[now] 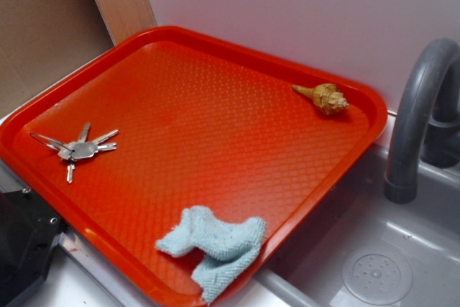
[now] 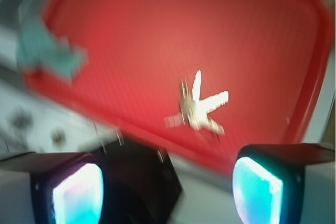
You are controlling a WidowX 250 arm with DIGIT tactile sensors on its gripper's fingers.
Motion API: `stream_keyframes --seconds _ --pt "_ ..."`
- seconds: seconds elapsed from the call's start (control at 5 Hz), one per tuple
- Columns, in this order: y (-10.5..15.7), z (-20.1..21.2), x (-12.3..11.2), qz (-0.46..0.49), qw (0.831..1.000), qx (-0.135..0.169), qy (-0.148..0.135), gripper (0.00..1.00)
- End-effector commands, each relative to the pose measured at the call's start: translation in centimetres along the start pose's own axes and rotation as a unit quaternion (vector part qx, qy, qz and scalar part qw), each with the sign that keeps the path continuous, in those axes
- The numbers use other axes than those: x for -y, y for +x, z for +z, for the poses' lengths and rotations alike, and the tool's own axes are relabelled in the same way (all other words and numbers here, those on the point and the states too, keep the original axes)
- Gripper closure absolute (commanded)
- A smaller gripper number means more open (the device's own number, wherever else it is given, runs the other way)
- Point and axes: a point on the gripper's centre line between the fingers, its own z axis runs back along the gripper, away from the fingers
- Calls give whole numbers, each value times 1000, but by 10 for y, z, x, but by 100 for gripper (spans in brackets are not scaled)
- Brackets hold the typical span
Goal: Grab the silver keys.
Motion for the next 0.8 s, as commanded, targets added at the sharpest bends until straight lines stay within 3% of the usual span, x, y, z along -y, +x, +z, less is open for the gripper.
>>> stream_keyframes --seconds 0.0,0.2,0.6 --pt "24 -68 -22 -113 988 -94 53 0" --pt "18 -104 -26 -131 985 -85 78 0" --pt "18 -104 -26 -131 985 -85 78 0"
